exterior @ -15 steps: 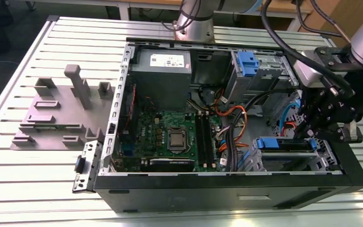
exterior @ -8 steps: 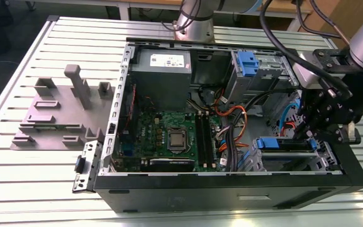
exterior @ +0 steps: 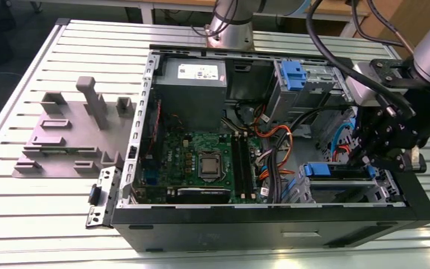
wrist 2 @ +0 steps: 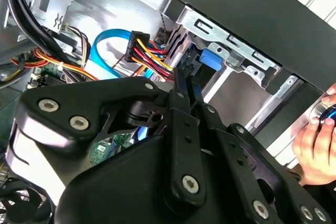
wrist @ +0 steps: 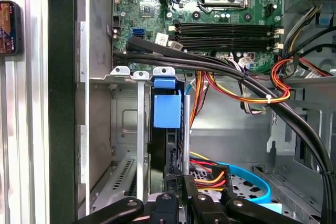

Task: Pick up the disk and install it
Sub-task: 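Insert the first disk wire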

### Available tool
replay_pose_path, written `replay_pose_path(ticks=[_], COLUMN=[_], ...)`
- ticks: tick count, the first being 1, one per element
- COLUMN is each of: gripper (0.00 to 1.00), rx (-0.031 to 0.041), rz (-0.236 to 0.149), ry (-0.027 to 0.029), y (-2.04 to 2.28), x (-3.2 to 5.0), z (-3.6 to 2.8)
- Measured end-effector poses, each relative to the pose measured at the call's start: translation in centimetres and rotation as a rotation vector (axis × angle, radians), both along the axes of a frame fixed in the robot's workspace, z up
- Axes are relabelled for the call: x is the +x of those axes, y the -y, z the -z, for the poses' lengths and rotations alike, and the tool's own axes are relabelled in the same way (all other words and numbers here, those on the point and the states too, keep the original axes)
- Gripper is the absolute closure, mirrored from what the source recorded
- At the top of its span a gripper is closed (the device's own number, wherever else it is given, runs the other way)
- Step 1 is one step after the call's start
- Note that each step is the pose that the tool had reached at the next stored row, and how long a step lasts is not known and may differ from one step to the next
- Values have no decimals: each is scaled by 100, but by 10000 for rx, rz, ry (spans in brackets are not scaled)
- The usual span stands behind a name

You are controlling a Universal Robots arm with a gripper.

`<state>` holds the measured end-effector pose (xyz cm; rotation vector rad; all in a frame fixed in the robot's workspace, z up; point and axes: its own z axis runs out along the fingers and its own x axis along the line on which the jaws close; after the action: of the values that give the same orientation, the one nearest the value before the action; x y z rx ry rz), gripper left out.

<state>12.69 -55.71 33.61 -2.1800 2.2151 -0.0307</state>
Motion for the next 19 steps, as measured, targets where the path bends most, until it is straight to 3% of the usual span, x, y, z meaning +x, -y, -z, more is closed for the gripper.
replay_pose_path(ticks=[19], gripper=[84], rx=[2], rz=[51], ry=[11], y=[16], x=[-6], z=[-3])
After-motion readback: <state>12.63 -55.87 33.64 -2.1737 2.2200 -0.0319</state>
